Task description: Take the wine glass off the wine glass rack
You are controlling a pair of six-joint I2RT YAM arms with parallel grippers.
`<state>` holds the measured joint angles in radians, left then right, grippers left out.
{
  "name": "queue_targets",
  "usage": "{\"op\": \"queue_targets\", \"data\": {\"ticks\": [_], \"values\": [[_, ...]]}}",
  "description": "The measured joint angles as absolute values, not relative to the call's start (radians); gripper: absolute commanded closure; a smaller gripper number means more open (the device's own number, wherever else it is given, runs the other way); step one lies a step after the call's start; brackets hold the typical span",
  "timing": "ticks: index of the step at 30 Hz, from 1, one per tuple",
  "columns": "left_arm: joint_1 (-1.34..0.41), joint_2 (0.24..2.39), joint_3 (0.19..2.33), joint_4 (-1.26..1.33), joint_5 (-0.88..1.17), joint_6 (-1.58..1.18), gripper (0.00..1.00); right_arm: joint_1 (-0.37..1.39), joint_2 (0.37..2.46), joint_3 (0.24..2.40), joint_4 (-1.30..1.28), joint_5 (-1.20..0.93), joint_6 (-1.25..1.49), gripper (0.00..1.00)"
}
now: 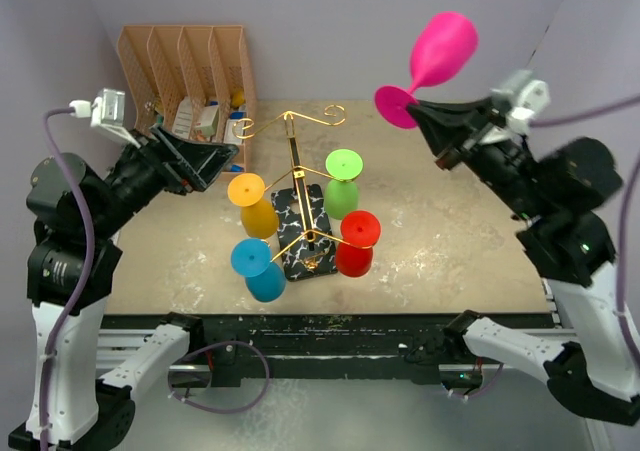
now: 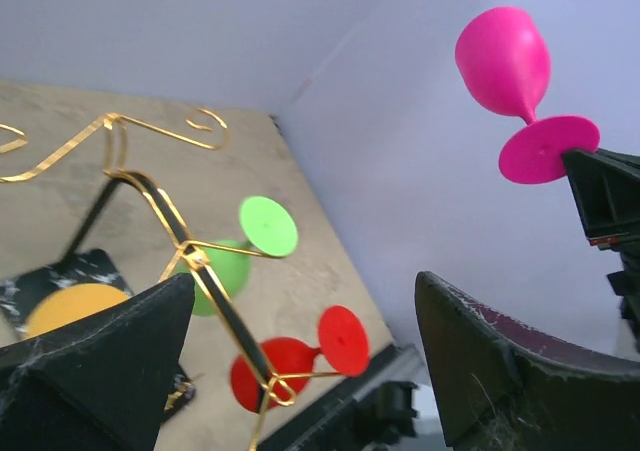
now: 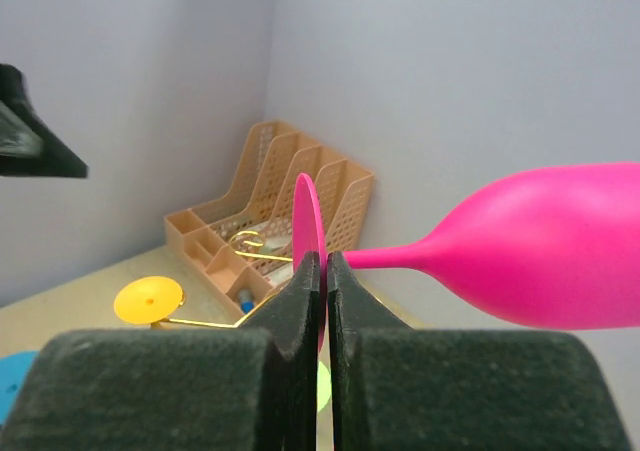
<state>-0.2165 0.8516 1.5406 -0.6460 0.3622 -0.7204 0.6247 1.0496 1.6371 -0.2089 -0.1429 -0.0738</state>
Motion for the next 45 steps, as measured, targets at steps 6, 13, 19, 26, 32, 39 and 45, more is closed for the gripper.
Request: {"op": "queue_targets", "data": {"ticks": [6,13,19,26,32,39,45], "values": [[-0.216,0.922,1.522,-0.562,0.556,-0.920,0.08,0.672,0.941,1.625,-0.266,-0.089,-0.134,1.00],[-0.216,0.953,1.515,-0.545,0.644,-1.042,0.09,0.729,1.038,1.616,-0.311,-0.039,-0.172,1.00],[-0.216,0.944,1.515,-0.582,0.653,-1.085,0.18,0.927,1.165,1.607,-0.292,0.145,-0.304,1.00],[-0.216,0.926,1.511,-0.616,0.665,-1.170,0.22,1.196,1.151,1.442,-0.108,0.386,-0.589,1.00],[-0.216,0.884,1.440,-0.609,0.695,-1.281,0.22,1.332,1.135,1.291,0.107,0.525,-0.838,1.00],[-0.216,0.872,1.423,-0.612,0.707,-1.320,0.26,1.407,1.149,1.185,0.292,0.594,-1.044,1.00],[-0.216,0.863,1.384,-0.616,0.707,-1.333,0.30,1.468,1.168,1.122,0.472,0.624,-1.188,1.00]]}}
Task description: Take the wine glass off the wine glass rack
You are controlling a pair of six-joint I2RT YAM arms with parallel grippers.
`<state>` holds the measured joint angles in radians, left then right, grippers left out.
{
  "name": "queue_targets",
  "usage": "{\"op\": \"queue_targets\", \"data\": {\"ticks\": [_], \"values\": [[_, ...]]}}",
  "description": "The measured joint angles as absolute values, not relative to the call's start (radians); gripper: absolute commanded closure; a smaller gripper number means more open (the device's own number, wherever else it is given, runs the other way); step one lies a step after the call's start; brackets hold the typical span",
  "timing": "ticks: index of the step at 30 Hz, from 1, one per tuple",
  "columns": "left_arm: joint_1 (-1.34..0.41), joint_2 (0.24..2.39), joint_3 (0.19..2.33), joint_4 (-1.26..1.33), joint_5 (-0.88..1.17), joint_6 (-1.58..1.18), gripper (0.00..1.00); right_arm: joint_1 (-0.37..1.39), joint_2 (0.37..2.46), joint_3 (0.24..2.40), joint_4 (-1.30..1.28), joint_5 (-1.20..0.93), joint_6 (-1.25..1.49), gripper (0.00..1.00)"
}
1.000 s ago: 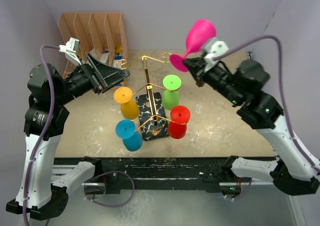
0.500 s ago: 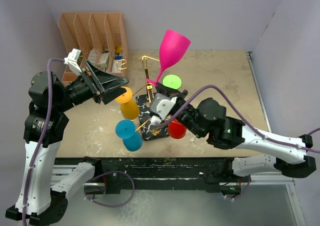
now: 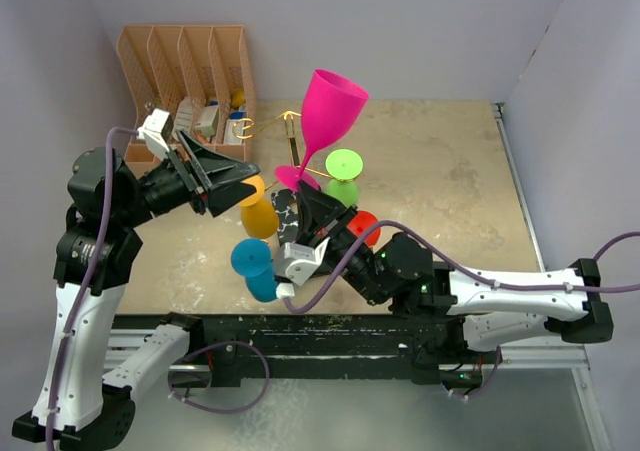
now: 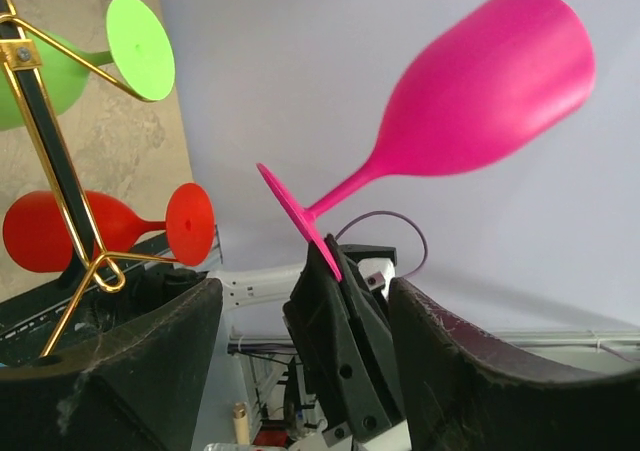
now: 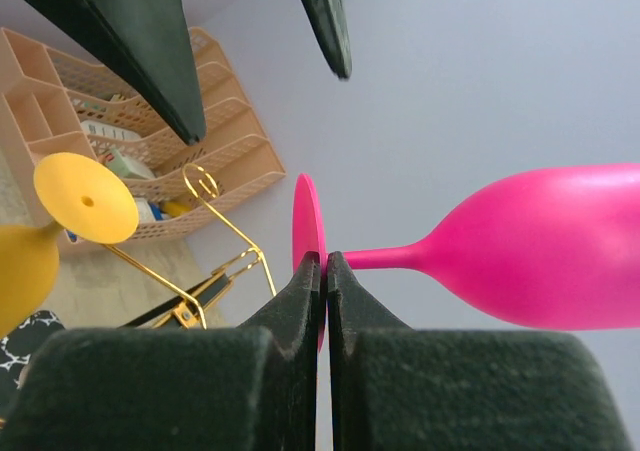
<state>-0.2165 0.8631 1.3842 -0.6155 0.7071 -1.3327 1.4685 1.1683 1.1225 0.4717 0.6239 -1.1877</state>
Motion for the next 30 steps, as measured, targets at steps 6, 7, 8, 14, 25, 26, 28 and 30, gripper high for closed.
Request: {"op": "queue_targets", "data": {"ticks": [6,7,8,14,25,26,28,30], "values": [[-0.216,0.855,1.338,-0.607,0.708,-1.362,0.31,1.514,1.209,1.070,0.603,0.640,-1.303,1.00],[-0.216,0.854,1.331,-0.602,0.709,-1.370,0.31,1.517,1.215,1.066,0.614,0.639,-1.314,1.00],[-0.216,0.854,1.324,-0.596,0.710,-1.376,0.31,1.522,1.221,1.060,0.630,0.639,-1.325,1.00],[-0.216,0.849,1.295,-0.562,0.728,-1.414,0.38,1.534,1.257,1.030,0.732,0.639,-1.389,1.00],[-0.216,0.821,1.203,-0.468,0.764,-1.483,0.77,1.545,1.317,1.008,0.846,0.638,-1.457,0.99],[-0.216,0.820,1.195,-0.458,0.766,-1.486,0.79,1.545,1.317,1.007,0.850,0.638,-1.459,0.98],[-0.216,0.818,1.179,-0.432,0.772,-1.499,0.92,1.547,1.317,1.007,0.860,0.638,-1.462,0.97],[-0.216,0.815,1.162,-0.398,0.781,-1.517,0.99,1.549,1.316,0.999,0.874,0.639,-1.466,0.96]]}}
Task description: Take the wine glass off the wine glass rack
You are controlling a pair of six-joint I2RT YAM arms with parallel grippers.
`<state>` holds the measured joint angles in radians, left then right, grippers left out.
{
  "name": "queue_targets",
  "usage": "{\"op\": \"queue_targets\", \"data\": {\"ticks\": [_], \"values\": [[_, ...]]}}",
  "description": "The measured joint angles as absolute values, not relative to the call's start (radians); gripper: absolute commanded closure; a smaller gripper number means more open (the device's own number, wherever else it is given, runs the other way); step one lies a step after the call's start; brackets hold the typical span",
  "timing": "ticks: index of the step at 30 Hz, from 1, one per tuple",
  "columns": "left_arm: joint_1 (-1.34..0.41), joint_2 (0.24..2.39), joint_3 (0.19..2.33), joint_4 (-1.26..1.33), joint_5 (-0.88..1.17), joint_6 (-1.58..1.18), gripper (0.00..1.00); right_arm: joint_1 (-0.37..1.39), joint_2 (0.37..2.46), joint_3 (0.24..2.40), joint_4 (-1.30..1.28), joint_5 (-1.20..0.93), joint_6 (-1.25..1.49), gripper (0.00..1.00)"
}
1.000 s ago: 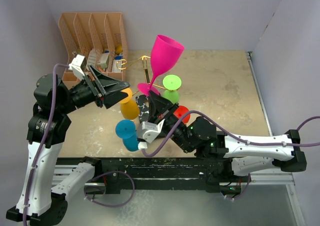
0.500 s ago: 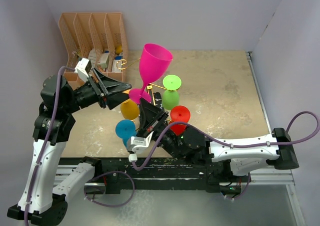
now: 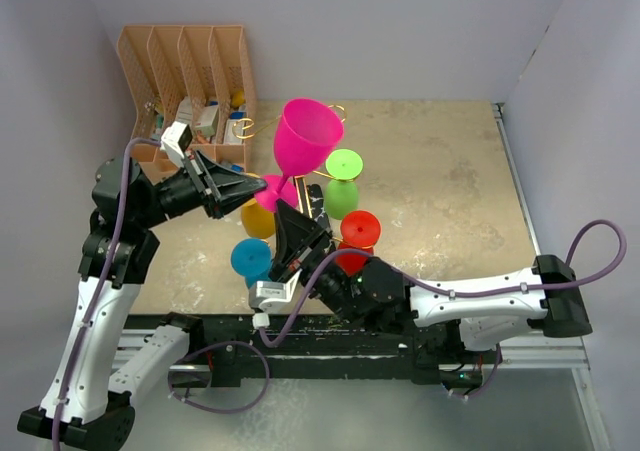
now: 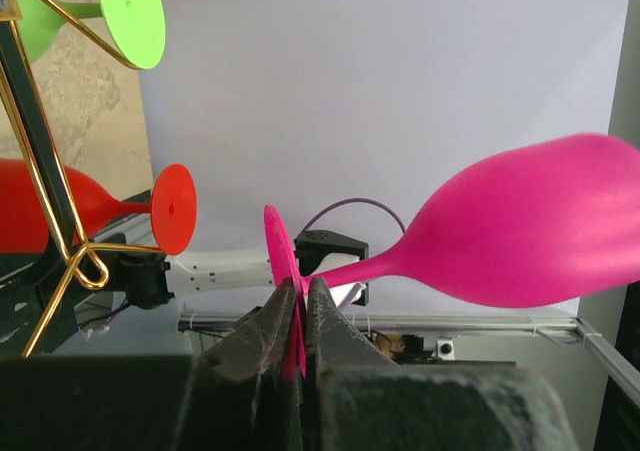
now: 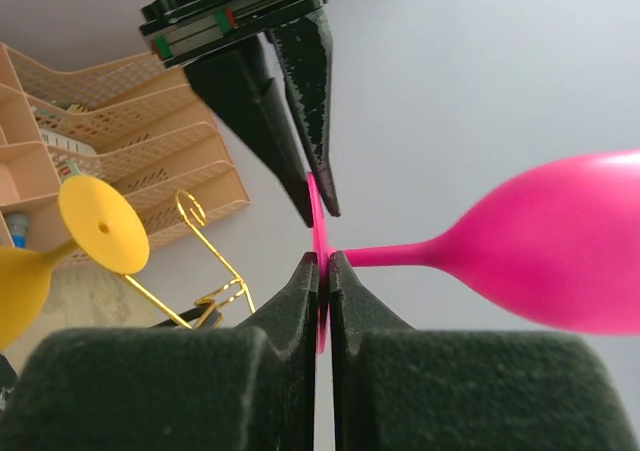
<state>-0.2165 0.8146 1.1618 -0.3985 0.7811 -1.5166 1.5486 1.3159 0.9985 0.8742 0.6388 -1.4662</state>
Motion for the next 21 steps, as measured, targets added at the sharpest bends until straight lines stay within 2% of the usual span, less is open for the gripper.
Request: {"op": "queue_targets", "data": {"ticks": [4,8,11,17,21], "values": [[-0.216,0.804,1.132,-0.361,0.789,-1.534,1.00,1.551,1.315,0.969,0.886,0.640,-1.479,0.88],[-0.218,0.802,1.112,-0.324,0.796,-1.544,1.00,1.553,1.306,0.951,0.894,0.654,-1.469,0.56],[-0.218,0.796,1.111,-0.291,0.781,-1.545,1.00,1.563,1.286,0.934,0.898,0.691,-1.450,0.43],[-0.218,0.759,1.072,-0.213,0.733,-1.552,1.00,1.607,1.196,0.895,0.860,0.824,-1.358,0.42],[-0.218,0.742,1.046,-0.171,0.674,-1.533,1.00,1.624,1.100,0.927,0.609,0.915,-1.115,0.45]]}}
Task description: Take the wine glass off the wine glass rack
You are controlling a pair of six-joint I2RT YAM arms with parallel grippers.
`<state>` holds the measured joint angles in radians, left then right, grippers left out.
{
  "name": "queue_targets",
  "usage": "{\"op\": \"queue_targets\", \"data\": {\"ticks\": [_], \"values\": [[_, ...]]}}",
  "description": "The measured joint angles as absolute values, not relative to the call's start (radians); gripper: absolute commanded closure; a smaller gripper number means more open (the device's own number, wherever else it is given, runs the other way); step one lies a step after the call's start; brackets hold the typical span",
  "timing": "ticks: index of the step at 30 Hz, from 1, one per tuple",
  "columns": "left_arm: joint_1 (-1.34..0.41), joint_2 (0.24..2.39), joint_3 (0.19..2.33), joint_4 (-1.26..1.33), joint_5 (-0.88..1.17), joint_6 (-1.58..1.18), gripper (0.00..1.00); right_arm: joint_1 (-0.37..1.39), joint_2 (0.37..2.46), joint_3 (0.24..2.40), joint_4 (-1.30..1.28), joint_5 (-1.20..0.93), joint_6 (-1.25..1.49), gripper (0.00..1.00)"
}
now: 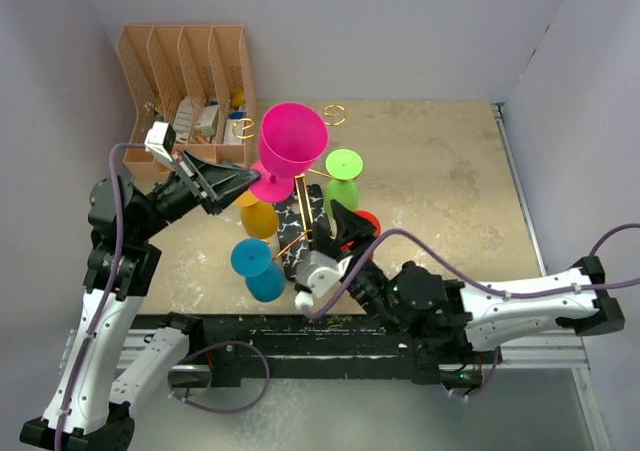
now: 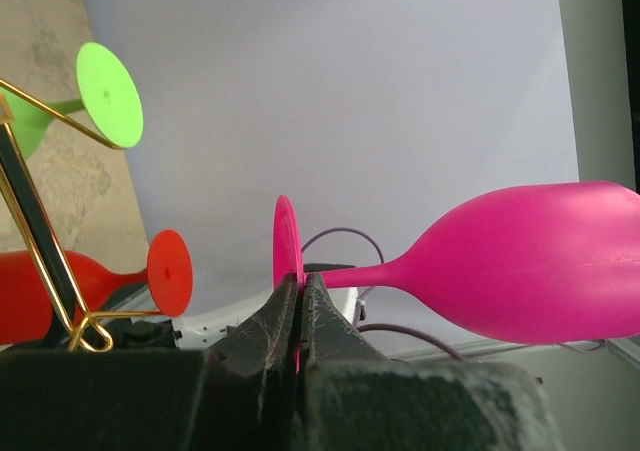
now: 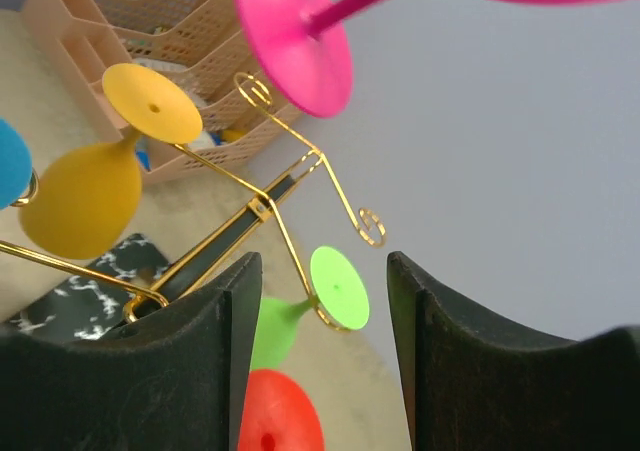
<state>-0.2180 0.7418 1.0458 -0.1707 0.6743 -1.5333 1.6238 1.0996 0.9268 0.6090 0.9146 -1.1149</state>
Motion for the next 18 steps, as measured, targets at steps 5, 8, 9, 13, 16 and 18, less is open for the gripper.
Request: {"op": "queue_targets", "data": {"ticks": [5,8,9,13,16,18], "values": [[-0.218,0.723,1.007,-0.137,0.609,-1.501,1.00,1.620,1.019,1.082,0.244,0.995,-0.803,0.47],[-0.218,0.721,0.995,-0.125,0.586,-1.475,1.00,1.578,0.994,1.188,0.086,1.019,-0.668,0.49],[-0.218,0.721,0.994,-0.123,0.579,-1.468,1.00,1.538,0.996,1.230,0.036,1.012,-0.622,0.49],[-0.218,0.715,0.994,-0.126,0.556,-1.430,1.00,1.216,1.055,1.418,-0.160,0.892,-0.442,0.53],[-0.218,0.698,0.994,-0.154,0.532,-1.388,1.00,1.015,1.141,1.567,-0.291,0.779,-0.316,0.57],[-0.218,0.690,0.996,-0.178,0.517,-1.358,1.00,0.929,1.215,1.688,-0.384,0.679,-0.238,0.76]]}}
